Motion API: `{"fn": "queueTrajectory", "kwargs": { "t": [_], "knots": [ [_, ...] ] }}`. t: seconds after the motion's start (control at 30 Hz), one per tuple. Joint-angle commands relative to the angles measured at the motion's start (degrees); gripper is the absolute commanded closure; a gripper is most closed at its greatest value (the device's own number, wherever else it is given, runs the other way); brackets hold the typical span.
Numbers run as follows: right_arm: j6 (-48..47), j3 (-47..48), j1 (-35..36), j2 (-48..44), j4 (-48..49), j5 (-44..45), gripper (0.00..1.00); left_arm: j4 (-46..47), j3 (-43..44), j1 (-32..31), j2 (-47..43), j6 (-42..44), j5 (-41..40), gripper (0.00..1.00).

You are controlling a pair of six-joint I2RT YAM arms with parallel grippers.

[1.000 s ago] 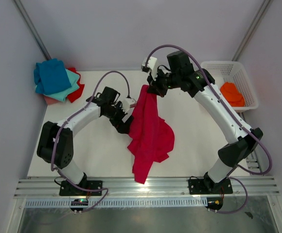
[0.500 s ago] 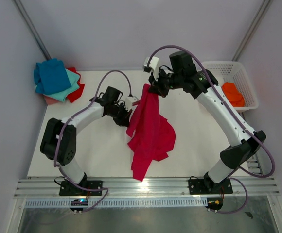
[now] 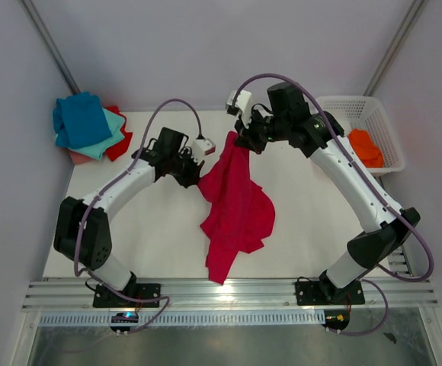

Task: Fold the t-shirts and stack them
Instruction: Flatten the tshirt out

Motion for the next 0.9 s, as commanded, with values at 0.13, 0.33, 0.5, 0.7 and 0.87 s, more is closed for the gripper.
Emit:
{"fn": "queueTrajectory", "kwargs": {
  "t": [0.13, 0.33, 0.5, 0.7, 0.87],
  "knots": [
    [0.39, -0.92, 0.05, -2.28, 5.28, 4.20, 0.97, 0.72, 4.45, -0.08, -8.48, 1.05, -10.57, 1.00],
    [0.74, -3.11, 0.05, -2.18, 7.65, 6.83, 0.97, 5.78, 10.51, 3.16, -10.94, -4.81, -21.28, 1.00],
    [1.62, -6.02, 0.05, -1.48, 13.26, 14.47, 0.97, 9.24, 14.03, 4.14, -10.25, -13.53, -24.89, 1.00],
    [3.46, -5.40, 0.05, 1.33, 21.53, 32.47, 0.97, 13.90, 17.98, 4.14, -9.10, -10.37, -39.32, 1.00],
    [2.85, -2.69, 0.05, 3.96, 28.13, 45.41, 0.97, 14.86, 24.04, 4.14, -7.70, -8.97, -48.45, 1.00]
  ]
}}
